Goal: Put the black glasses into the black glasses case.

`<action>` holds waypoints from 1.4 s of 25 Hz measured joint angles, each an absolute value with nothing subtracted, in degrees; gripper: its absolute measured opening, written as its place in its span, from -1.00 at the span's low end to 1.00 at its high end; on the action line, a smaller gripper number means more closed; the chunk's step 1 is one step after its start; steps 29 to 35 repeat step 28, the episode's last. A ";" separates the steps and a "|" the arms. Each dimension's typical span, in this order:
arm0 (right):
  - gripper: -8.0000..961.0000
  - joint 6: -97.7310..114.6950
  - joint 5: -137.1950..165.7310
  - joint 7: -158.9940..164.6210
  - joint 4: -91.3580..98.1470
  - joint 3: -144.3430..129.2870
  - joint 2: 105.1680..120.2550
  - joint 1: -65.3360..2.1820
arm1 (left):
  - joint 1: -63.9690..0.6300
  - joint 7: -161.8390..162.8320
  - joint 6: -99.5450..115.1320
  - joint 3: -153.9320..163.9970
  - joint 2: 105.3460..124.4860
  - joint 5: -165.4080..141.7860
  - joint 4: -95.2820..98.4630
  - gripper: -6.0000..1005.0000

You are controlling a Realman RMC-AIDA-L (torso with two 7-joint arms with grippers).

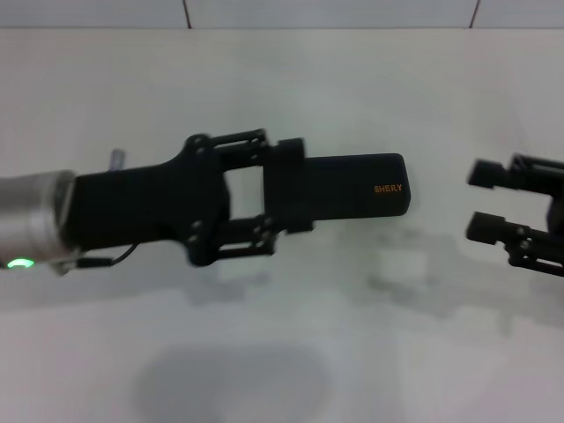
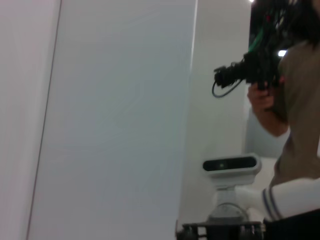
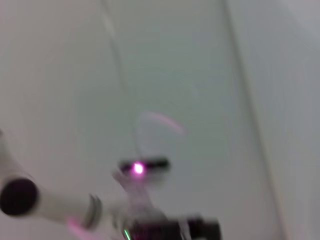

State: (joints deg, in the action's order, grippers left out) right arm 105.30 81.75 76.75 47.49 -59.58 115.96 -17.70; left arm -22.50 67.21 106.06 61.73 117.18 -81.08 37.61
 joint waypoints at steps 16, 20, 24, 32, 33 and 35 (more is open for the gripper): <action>0.67 105.54 79.48 75.71 42.17 -67.23 115.85 -26.30 | -20.84 68.71 109.05 59.32 114.75 -85.95 33.64 0.44; 0.67 105.41 79.98 75.94 41.34 -68.27 115.84 -26.53 | -20.97 70.53 108.78 59.24 114.40 -85.96 33.65 0.44; 0.67 105.31 80.04 75.75 40.27 -68.29 115.88 -26.43 | -20.99 70.59 108.77 59.23 114.30 -85.96 33.70 0.44; 0.67 105.19 80.04 75.68 39.99 -68.29 115.86 -26.47 | -21.00 70.26 108.77 59.23 114.25 -86.11 33.79 0.44; 0.67 105.19 80.04 75.68 39.99 -68.29 115.86 -26.47 | -21.00 70.26 108.77 59.23 114.25 -86.11 33.79 0.44; 0.67 105.19 80.04 75.68 39.99 -68.29 115.86 -26.47 | -21.00 70.26 108.77 59.23 114.25 -86.11 33.79 0.44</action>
